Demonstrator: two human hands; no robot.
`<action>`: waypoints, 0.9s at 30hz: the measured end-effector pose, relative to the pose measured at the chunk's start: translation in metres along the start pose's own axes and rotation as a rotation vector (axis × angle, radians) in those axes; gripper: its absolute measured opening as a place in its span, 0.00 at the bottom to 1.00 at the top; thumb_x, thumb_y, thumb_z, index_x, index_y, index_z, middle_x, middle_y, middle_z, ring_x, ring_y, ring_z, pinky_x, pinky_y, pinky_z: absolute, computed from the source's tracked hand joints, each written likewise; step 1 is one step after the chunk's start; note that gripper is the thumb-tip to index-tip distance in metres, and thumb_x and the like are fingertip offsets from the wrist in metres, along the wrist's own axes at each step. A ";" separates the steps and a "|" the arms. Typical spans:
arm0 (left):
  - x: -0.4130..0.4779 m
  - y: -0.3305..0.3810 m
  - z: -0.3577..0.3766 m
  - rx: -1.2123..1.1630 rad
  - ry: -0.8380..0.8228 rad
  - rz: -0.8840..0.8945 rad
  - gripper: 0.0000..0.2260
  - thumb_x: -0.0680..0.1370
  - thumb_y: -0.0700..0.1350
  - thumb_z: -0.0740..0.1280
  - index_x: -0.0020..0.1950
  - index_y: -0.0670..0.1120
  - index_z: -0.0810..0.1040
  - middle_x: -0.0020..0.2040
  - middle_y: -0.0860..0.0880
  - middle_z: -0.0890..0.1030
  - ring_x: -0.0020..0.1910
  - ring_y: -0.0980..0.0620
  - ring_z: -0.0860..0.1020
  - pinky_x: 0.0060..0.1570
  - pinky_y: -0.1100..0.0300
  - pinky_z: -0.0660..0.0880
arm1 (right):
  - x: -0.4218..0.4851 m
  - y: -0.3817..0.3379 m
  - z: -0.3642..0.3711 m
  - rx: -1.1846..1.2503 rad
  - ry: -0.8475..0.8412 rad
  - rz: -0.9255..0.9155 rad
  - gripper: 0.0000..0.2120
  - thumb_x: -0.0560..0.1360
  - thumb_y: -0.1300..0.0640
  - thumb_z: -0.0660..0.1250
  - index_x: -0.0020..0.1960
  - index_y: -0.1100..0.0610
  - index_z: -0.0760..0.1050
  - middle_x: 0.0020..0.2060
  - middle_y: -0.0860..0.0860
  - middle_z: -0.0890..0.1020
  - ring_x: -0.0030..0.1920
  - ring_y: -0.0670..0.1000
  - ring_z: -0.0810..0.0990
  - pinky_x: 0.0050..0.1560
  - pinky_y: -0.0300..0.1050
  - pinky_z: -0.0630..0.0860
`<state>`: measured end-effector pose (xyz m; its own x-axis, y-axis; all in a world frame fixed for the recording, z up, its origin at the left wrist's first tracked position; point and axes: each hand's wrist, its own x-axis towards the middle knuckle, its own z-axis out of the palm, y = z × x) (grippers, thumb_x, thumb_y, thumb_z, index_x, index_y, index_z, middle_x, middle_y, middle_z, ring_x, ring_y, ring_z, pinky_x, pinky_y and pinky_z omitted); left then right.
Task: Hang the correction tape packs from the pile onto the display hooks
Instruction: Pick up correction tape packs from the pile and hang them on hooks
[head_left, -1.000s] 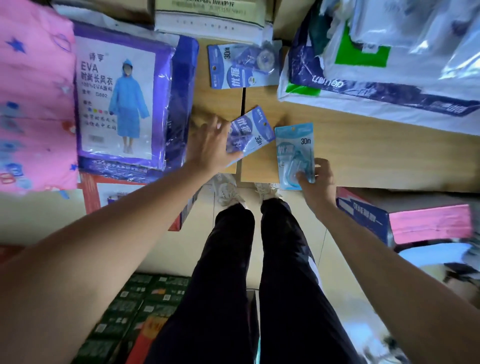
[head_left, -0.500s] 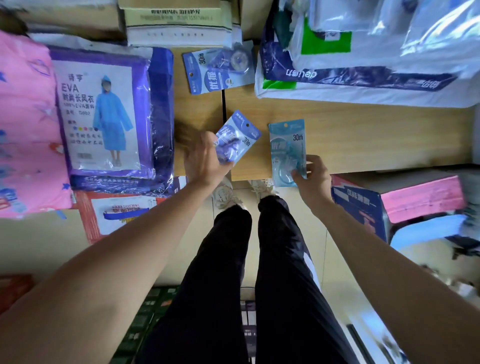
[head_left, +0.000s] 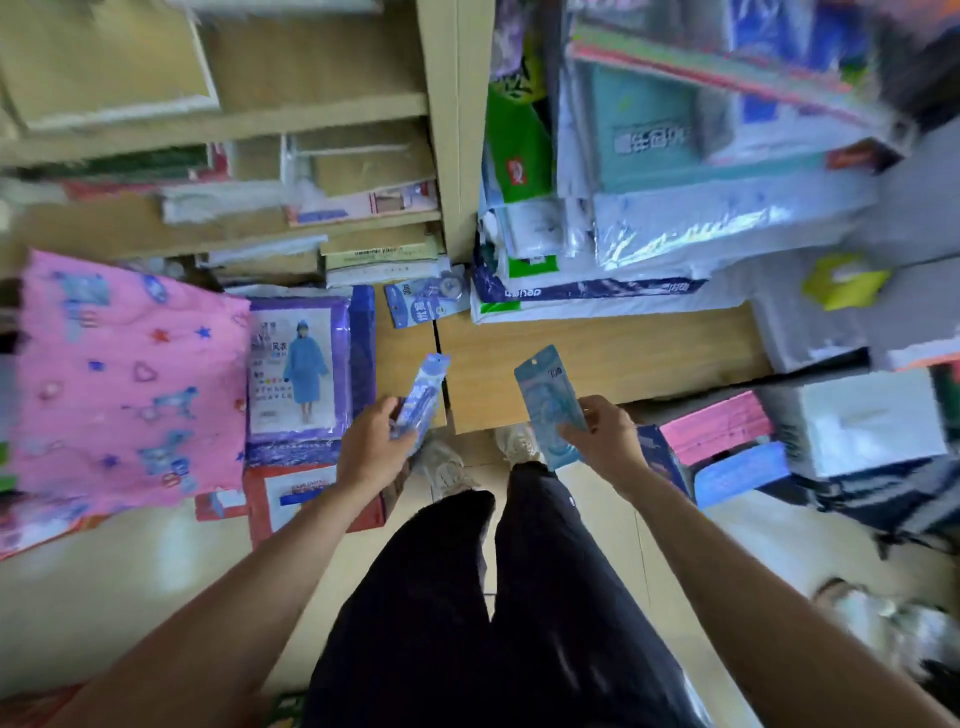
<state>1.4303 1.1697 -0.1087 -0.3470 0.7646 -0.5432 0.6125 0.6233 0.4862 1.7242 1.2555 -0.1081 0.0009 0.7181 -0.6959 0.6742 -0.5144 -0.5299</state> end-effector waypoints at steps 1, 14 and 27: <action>-0.008 0.010 -0.010 -0.027 0.023 0.023 0.13 0.75 0.41 0.71 0.60 0.44 0.79 0.46 0.47 0.83 0.45 0.44 0.81 0.39 0.58 0.67 | -0.011 -0.012 -0.011 0.032 0.036 -0.032 0.12 0.71 0.58 0.74 0.53 0.53 0.78 0.40 0.50 0.83 0.37 0.50 0.81 0.32 0.38 0.73; -0.082 0.227 -0.126 -0.368 0.324 0.470 0.07 0.77 0.40 0.72 0.53 0.49 0.82 0.44 0.56 0.84 0.41 0.58 0.81 0.41 0.59 0.75 | -0.122 -0.139 -0.202 0.420 0.363 -0.603 0.07 0.74 0.57 0.74 0.50 0.53 0.78 0.39 0.44 0.84 0.39 0.44 0.82 0.38 0.38 0.75; -0.144 0.475 -0.233 -0.483 0.657 1.002 0.10 0.76 0.52 0.71 0.53 0.48 0.80 0.45 0.55 0.85 0.43 0.55 0.83 0.43 0.52 0.80 | -0.170 -0.256 -0.412 0.652 0.509 -1.198 0.12 0.77 0.63 0.71 0.59 0.59 0.75 0.47 0.51 0.85 0.47 0.49 0.84 0.45 0.41 0.79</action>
<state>1.6060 1.3944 0.3597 -0.2549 0.7815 0.5694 0.5381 -0.3746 0.7551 1.8559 1.4577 0.3454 0.0401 0.8748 0.4828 0.0105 0.4828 -0.8757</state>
